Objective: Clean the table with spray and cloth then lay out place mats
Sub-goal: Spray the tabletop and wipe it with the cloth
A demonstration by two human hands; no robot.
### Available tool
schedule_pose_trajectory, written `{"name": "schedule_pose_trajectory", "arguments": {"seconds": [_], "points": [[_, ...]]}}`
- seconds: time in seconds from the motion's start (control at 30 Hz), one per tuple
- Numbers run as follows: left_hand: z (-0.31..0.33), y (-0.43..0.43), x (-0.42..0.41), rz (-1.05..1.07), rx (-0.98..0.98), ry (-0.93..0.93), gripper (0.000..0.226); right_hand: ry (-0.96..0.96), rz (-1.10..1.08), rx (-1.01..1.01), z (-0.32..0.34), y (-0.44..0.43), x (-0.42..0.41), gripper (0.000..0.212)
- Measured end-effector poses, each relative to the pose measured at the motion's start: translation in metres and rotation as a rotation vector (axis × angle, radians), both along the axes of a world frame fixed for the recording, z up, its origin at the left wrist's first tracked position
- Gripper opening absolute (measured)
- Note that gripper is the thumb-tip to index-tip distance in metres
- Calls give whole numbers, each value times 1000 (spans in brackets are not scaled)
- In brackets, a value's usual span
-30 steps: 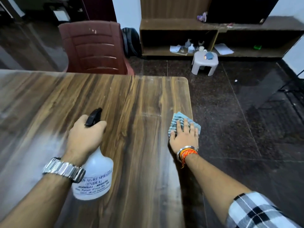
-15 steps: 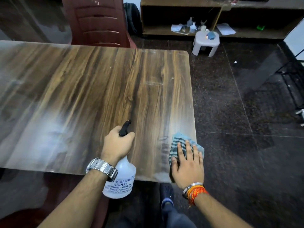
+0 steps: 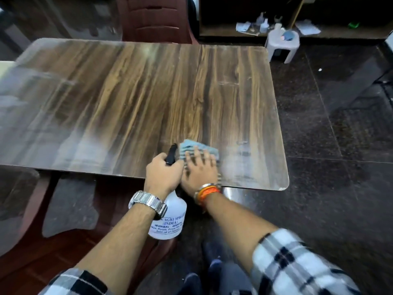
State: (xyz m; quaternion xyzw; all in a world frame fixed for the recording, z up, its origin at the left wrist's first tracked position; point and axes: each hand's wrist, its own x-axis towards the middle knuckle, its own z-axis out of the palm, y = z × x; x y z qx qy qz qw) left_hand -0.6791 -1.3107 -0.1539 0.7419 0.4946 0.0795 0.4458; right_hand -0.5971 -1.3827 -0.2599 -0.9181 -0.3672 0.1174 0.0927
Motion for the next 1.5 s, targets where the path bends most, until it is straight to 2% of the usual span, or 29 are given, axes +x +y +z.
{"name": "schedule_pose_trajectory", "arguments": {"seconds": [0.07,0.13,0.27,0.33,0.47,0.53,0.67,0.87,1.0,1.17,1.5], "points": [[-2,2,-8,17,-22,11,23,40,166,-20,6,16,-22,64],[-2,2,-11,28,-39,19,26,28,190,-17,6,6,-8,64],[8,-5,-14,31,-53,16,20,-23,-150,-6,-8,-65,56,62],[17,-5,-19,64,-69,-21,20,-39,-320,-68,-8,-102,98,64],[28,9,-34,104,-57,-40,22,-15,-557,-117,-4,-117,129,61],[31,20,-43,110,-33,-32,23,-42,-581,-75,-5,-96,109,63],[33,46,-59,154,-3,-22,25,-7,-386,-46,-3,-38,60,72],[33,87,-76,178,13,-53,20,-17,-217,-90,6,58,-13,78],[30,132,-110,201,29,-96,22,-19,-102,-53,3,129,-70,66],[39,212,-195,220,40,-147,23,-11,-36,-48,4,219,-149,58],[62,404,-424,287,94,-96,22,65,-196,-131,14,368,-251,57]]}}
